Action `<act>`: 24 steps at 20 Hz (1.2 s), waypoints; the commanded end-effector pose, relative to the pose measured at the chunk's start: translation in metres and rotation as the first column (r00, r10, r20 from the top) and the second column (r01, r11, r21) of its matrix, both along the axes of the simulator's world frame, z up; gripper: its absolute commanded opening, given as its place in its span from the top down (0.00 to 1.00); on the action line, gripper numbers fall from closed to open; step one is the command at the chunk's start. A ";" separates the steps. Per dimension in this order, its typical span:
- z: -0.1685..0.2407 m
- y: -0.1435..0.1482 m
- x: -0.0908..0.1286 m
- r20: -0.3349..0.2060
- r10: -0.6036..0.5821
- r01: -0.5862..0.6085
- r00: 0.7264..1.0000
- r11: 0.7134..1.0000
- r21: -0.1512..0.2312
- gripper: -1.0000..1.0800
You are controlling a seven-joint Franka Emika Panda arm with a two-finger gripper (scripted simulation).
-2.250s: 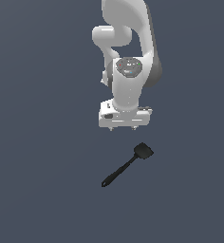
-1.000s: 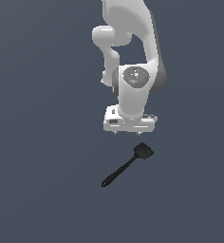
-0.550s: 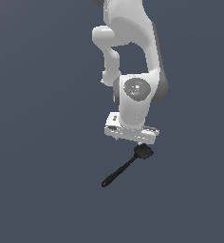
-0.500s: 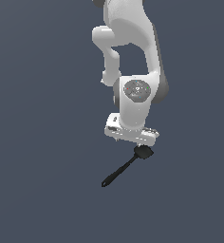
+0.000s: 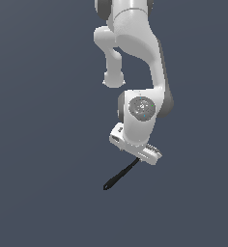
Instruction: Pick up the object and move it to a goal position.
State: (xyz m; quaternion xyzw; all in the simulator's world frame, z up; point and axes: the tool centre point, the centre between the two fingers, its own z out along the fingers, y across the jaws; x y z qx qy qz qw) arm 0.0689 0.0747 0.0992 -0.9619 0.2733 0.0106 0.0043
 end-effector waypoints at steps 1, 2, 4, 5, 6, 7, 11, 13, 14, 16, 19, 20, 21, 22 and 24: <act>-0.007 0.001 0.008 0.003 -0.066 0.066 0.998 0.998 -0.004 0.04; -0.010 0.002 0.010 0.005 -0.090 0.090 0.996 0.996 -0.005 0.04; -0.015 0.003 0.015 0.007 -0.132 0.133 0.991 0.991 -0.007 0.04; -0.017 0.004 0.017 0.008 -0.152 0.152 0.988 0.988 -0.008 0.04; -0.019 0.004 0.019 0.010 -0.169 0.169 0.985 0.985 -0.009 0.04; -0.021 0.005 0.021 0.011 -0.186 0.186 0.983 0.983 -0.010 0.04; -0.027 0.006 0.027 0.015 -0.237 0.238 0.971 0.971 -0.012 0.04; -0.029 0.007 0.029 0.016 -0.255 0.255 0.967 0.967 -0.013 0.04; -0.030 0.007 0.029 0.017 -0.262 0.262 0.965 0.965 -0.013 0.04; -0.031 0.007 0.031 0.018 -0.272 0.273 0.962 0.962 -0.014 0.04; -0.032 0.007 0.031 0.018 -0.278 0.278 0.960 0.960 -0.014 0.04; -0.032 0.007 0.031 0.017 -0.274 0.274 0.962 0.962 -0.014 0.04; -0.032 0.007 0.031 0.017 -0.274 0.274 0.962 0.962 -0.014 0.04; -0.034 0.007 0.031 0.017 -0.274 0.274 0.962 0.962 -0.014 0.04; -0.039 0.007 0.031 0.017 -0.274 0.275 0.961 0.961 -0.014 0.04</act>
